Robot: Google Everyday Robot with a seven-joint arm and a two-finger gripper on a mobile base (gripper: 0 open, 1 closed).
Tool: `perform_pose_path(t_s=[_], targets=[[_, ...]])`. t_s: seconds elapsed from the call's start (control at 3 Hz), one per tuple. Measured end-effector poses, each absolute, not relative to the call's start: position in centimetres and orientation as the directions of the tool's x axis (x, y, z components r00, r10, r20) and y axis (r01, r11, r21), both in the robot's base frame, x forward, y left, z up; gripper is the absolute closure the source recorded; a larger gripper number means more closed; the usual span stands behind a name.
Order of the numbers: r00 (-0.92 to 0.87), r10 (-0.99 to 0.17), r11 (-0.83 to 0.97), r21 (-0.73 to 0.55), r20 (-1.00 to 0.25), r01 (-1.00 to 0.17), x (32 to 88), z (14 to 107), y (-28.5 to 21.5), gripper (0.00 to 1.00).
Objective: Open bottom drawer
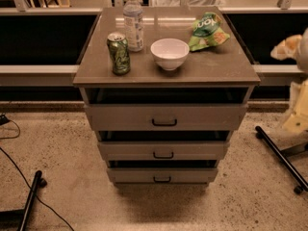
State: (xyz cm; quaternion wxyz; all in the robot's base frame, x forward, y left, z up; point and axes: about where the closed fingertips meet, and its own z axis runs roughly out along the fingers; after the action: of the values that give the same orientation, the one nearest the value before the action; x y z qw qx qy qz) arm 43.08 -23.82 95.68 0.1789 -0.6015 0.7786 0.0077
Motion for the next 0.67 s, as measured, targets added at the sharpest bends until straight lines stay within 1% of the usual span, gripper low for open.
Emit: perform_pose_path(t_s=[0.33, 0.67], targets=[[-0.182, -0.869, 0.270, -0.134, -0.459, -0.953, 42.29, 87.52, -23.70, 0.00], [-0.162, -0.832, 0.295, -0.174, -0.531, -0.940, 42.57, 87.03, -23.83, 0.00]])
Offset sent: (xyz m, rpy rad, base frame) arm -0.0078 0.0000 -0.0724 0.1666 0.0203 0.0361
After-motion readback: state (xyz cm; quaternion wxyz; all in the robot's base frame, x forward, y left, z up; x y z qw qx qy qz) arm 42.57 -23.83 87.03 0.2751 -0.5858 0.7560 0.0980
